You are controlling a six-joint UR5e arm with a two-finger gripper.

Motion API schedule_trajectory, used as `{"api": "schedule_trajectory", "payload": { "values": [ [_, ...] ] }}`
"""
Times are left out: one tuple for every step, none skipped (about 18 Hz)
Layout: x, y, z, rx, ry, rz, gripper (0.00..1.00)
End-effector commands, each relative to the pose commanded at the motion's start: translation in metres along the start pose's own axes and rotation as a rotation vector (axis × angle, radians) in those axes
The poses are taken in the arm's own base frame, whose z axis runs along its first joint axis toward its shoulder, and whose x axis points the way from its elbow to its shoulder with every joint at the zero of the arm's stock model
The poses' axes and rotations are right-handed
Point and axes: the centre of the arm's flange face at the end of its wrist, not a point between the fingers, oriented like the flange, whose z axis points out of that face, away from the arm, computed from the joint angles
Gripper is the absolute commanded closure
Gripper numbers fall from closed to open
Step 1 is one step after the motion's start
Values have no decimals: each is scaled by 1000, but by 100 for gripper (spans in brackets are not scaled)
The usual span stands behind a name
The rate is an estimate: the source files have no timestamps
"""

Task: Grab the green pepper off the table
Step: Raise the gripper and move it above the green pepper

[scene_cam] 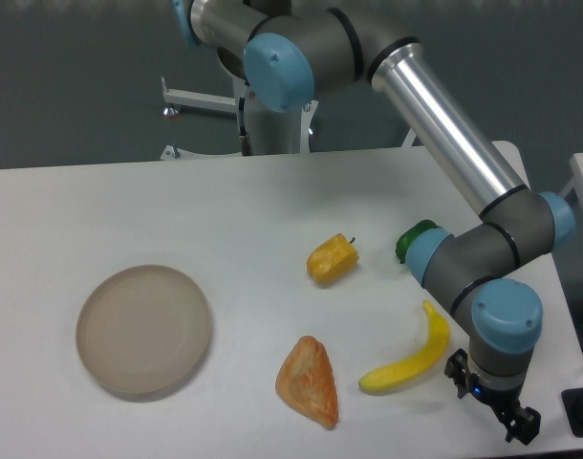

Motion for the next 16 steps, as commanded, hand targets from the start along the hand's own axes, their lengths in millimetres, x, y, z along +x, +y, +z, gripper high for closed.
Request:
{"api": "schedule_trajectory", "payload": {
  "values": [
    [0, 0, -1, 0, 0, 0, 0],
    [0, 0, -4, 3, -3, 0, 0],
    [-1, 0, -8, 7, -5, 0, 0],
    [-1, 0, -10, 7, -5, -2, 0],
    [-1, 0, -11, 7, -7, -3, 0],
    [-1, 0, -14, 6, -10, -5, 0],
    [0, 0, -13, 5, -4, -11, 0],
    [2, 1, -16, 8, 1, -11, 0],
    [5, 1, -19, 10, 8, -10, 0],
    [7, 2, -20, 4, 12, -12, 0],
    [9, 2, -20, -1, 17, -14, 0],
    [12, 3, -25, -4, 21, -14, 0],
    [15, 5, -29, -6, 30, -17, 0],
    [21, 9, -33, -10, 51, -17, 0],
    [28, 17, -41, -14, 76, -23, 0],
    [34, 30, -50, -17, 99, -35, 0]
  ]
}}
